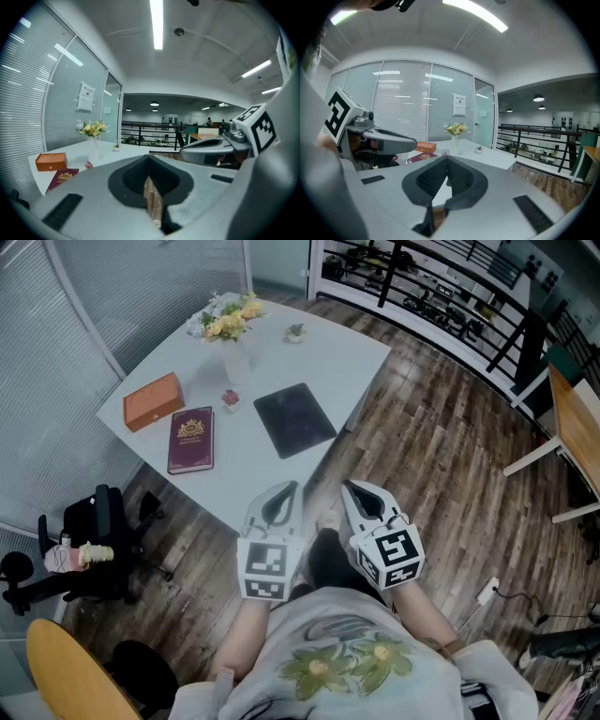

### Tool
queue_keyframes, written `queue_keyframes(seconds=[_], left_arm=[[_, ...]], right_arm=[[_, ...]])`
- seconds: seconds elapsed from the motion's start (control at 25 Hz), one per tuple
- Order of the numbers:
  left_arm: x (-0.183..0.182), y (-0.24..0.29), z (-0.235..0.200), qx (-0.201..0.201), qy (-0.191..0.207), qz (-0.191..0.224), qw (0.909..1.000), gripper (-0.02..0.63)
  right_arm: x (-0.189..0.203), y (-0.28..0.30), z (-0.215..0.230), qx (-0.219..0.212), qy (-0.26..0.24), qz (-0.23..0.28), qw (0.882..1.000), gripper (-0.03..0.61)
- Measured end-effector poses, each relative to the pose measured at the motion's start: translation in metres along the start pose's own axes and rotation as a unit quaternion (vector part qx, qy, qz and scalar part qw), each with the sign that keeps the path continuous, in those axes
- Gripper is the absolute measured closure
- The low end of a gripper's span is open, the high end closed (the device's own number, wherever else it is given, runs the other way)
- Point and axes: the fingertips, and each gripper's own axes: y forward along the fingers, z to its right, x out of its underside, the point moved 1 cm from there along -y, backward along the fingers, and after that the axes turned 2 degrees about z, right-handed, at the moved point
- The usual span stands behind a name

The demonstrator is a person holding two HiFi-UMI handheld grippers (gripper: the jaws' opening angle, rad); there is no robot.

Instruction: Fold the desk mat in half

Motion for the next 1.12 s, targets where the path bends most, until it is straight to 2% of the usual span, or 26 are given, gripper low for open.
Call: queue_keyframes(seconds=[0.28, 0.64, 0.68, 0.8, 1.04, 1.12], left_arm=[[0.000, 0.019, -0.006, 0.006, 0.016, -0.010, 0.9998, 0.609], [-0.001, 0.050, -0.024, 0.004, 0.005, -0.017, 0.9998, 0.609], [-0.002, 0.053, -0.026, 0.003, 0.006, -0.016, 0.9999, 0.609], [-0.004, 0.062, -0.032, 0.001, 0.006, -0.014, 0.9999, 0.607], [0.001, 0.085, -0.039, 0.019, 0.022, -0.039, 0.9988, 0.454], [0.003, 0.093, -0.044, 0.018, 0.030, -0.051, 0.9981, 0.437]], right_arm=[[-0.002, 0.016, 0.012, -0.006, -0.003, 0.003, 1.000, 0.560], [0.001, 0.046, 0.038, -0.012, 0.007, -0.011, 1.000, 0.557], [0.001, 0.049, 0.042, -0.012, 0.007, -0.012, 1.000, 0.547], [0.003, 0.059, 0.053, -0.017, 0.008, -0.020, 1.000, 0.441], [0.007, 0.080, 0.075, -0.025, 0.005, -0.032, 0.999, 0.413], [0.008, 0.088, 0.081, -0.030, 0.002, -0.035, 0.999, 0.413]])
